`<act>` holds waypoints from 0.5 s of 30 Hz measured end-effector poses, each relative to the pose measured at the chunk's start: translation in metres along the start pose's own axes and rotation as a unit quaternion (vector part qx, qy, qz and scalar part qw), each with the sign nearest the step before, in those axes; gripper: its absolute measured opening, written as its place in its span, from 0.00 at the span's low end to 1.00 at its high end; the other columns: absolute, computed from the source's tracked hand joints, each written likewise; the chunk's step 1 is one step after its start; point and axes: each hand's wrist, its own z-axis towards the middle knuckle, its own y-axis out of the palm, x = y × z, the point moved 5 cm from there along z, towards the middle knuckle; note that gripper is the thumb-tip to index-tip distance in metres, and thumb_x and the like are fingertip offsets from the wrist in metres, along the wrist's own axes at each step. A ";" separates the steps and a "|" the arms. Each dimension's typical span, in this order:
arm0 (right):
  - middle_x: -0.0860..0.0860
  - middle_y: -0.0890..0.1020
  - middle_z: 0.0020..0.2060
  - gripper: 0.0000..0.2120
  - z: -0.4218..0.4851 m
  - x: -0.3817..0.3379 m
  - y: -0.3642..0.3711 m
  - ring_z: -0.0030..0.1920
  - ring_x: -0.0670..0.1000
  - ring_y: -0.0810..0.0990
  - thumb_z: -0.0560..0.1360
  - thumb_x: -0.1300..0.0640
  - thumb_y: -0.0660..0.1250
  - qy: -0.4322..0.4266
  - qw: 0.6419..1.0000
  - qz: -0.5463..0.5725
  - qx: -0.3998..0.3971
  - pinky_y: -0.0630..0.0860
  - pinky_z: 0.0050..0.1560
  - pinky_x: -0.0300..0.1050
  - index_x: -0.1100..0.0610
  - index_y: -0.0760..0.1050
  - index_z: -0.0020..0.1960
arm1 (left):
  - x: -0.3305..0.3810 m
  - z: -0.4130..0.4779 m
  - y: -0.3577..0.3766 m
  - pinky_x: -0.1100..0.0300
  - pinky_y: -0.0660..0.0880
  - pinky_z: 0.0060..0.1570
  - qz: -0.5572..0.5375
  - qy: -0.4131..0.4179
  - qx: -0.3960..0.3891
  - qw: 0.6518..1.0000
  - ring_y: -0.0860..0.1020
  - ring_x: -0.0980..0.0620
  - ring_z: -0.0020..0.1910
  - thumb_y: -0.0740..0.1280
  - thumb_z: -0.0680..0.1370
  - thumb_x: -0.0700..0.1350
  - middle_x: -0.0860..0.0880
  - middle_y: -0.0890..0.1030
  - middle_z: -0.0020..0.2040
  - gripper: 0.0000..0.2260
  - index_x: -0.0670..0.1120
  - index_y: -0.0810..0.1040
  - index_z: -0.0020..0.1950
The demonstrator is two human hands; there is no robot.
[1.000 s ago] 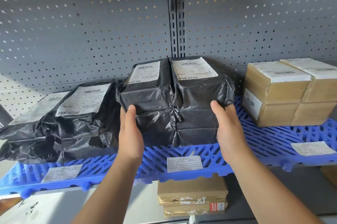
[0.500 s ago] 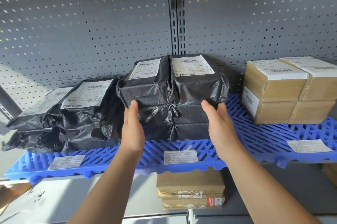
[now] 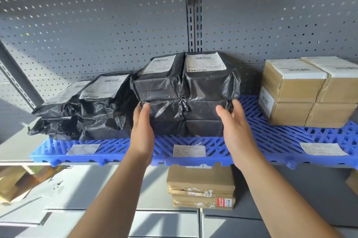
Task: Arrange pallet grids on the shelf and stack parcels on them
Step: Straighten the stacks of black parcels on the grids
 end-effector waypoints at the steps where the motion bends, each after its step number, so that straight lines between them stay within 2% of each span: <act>1: 0.40 0.58 0.79 0.33 -0.003 0.000 -0.001 0.77 0.45 0.58 0.79 0.38 0.62 -0.003 1.000 0.003 -0.002 0.58 0.76 0.54 0.36 0.51 0.79 | 0.000 -0.004 -0.001 0.46 0.62 0.75 -0.001 -0.001 0.002 1.000 0.71 0.55 0.72 0.62 0.71 0.71 0.58 0.74 0.72 0.34 0.61 0.68 0.76; 5: 0.41 0.62 0.77 0.30 -0.010 0.004 -0.004 0.75 0.43 0.62 0.79 0.39 0.62 -0.011 1.000 0.004 0.004 0.60 0.73 0.52 0.33 0.55 0.77 | 0.003 -0.022 -0.005 0.46 0.62 0.75 0.014 -0.007 0.014 1.000 0.71 0.54 0.72 0.61 0.70 0.72 0.61 0.72 0.73 0.35 0.65 0.64 0.77; 7: 0.40 0.66 0.73 0.30 -0.014 0.007 -0.006 0.72 0.44 0.66 0.78 0.39 0.63 -0.015 1.000 -0.006 0.016 0.62 0.70 0.50 0.33 0.56 0.77 | 0.004 -0.032 -0.007 0.47 0.60 0.76 0.025 -0.002 0.015 1.000 0.69 0.54 0.73 0.61 0.74 0.68 0.61 0.70 0.74 0.33 0.64 0.62 0.78; 10: 0.42 0.68 0.72 0.30 -0.023 0.008 -0.005 0.68 0.44 0.69 0.78 0.44 0.66 -0.021 0.999 -0.030 0.030 0.64 0.67 0.48 0.39 0.58 0.78 | 0.003 -0.043 -0.011 0.47 0.60 0.76 0.034 -0.010 0.016 0.999 0.67 0.52 0.74 0.61 0.81 0.61 0.59 0.68 0.75 0.26 0.62 0.61 0.79; 13: 0.45 0.68 0.74 0.30 -0.035 0.006 -0.003 0.71 0.47 0.69 0.79 0.48 0.67 -0.018 0.998 -0.049 0.043 0.65 0.67 0.47 0.44 0.61 0.78 | 0.005 -0.054 -0.017 0.50 0.63 0.72 0.054 -0.014 0.009 0.998 0.68 0.53 0.73 0.61 0.81 0.62 0.60 0.70 0.72 0.26 0.62 0.63 0.78; 15: 0.46 0.69 0.73 0.28 -0.046 0.001 0.000 0.68 0.46 0.70 0.79 0.49 0.67 -0.021 0.996 -0.068 0.059 0.65 0.62 0.46 0.46 0.63 0.77 | 0.008 -0.061 -0.022 0.51 0.63 0.73 0.066 -0.016 -0.006 0.998 0.69 0.54 0.73 0.62 0.81 0.61 0.60 0.70 0.72 0.25 0.60 0.64 0.78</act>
